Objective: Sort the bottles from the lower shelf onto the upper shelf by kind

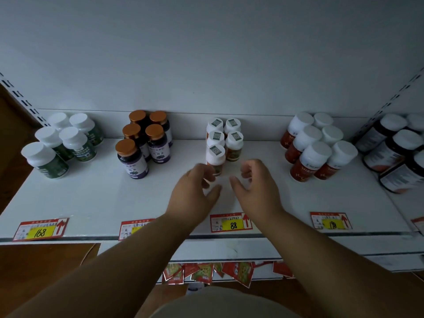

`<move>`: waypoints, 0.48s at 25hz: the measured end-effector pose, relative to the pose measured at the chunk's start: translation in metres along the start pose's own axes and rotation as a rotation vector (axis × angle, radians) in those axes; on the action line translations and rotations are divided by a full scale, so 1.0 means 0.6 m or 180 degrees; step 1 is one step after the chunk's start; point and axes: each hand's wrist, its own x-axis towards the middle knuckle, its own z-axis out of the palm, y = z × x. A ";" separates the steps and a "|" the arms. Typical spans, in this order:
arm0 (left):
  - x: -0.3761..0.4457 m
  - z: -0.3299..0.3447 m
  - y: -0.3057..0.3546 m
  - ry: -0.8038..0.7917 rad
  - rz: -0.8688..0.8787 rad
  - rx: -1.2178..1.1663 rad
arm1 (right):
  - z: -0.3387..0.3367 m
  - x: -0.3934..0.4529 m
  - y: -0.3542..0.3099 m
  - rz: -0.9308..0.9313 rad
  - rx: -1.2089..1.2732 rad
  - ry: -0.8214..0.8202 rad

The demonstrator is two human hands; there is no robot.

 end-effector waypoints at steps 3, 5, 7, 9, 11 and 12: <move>-0.029 0.031 0.050 -0.0046 0.0308 0.0044 | -0.049 -0.019 0.027 -0.0134 -0.0040 0.0011; -0.037 0.064 0.084 -0.0073 0.0397 0.0028 | -0.088 -0.029 0.051 -0.0167 -0.0050 -0.0045; -0.047 0.102 0.123 -0.0067 0.0353 -0.0012 | -0.136 -0.045 0.081 -0.0144 -0.0016 -0.0147; -0.055 0.143 0.170 -0.0047 0.0275 -0.0066 | -0.189 -0.060 0.118 -0.0037 0.0101 -0.0214; -0.062 0.184 0.213 -0.0092 0.0181 -0.0122 | -0.234 -0.068 0.155 0.0073 0.0204 -0.0215; -0.064 0.200 0.231 -0.0136 0.0125 -0.0150 | -0.250 -0.068 0.173 0.0070 0.0210 -0.0198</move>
